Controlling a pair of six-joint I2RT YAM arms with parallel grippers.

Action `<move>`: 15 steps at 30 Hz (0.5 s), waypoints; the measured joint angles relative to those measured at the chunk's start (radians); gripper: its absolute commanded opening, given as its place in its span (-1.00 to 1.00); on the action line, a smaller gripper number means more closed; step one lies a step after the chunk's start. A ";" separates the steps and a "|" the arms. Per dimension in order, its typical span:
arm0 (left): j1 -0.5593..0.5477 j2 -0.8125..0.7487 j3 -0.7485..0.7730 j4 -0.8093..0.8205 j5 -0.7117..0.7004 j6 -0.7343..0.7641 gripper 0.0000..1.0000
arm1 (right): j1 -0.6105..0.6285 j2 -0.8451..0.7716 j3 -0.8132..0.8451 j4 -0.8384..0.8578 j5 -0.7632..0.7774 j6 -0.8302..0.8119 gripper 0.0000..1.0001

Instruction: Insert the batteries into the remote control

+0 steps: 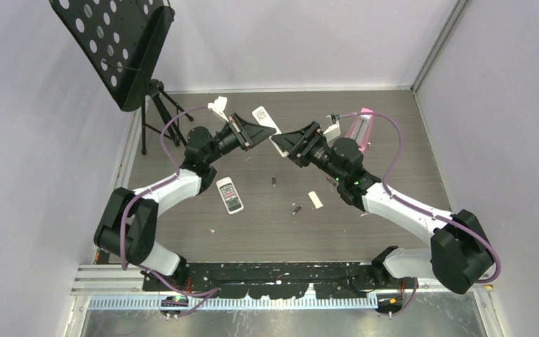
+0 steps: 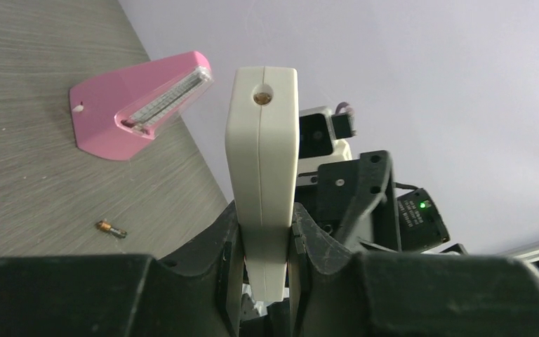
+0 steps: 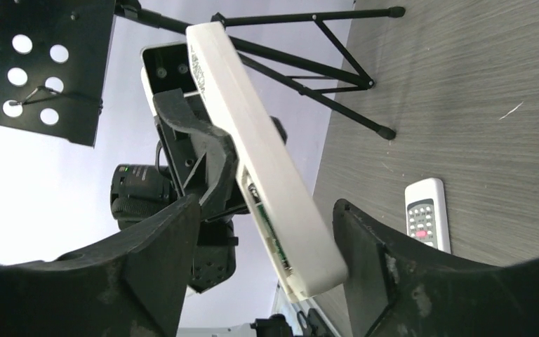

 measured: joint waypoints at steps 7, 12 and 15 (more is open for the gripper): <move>0.011 -0.006 0.000 -0.043 0.037 0.101 -1.00 | -0.052 -0.069 -0.031 -0.048 -0.040 -0.029 0.61; 0.050 -0.026 -0.004 -0.126 0.048 0.186 -1.00 | -0.124 -0.211 -0.048 -0.229 -0.011 -0.122 0.30; 0.066 -0.073 -0.018 -0.248 0.019 0.267 -1.00 | -0.132 -0.242 -0.006 -0.418 0.042 -0.217 0.09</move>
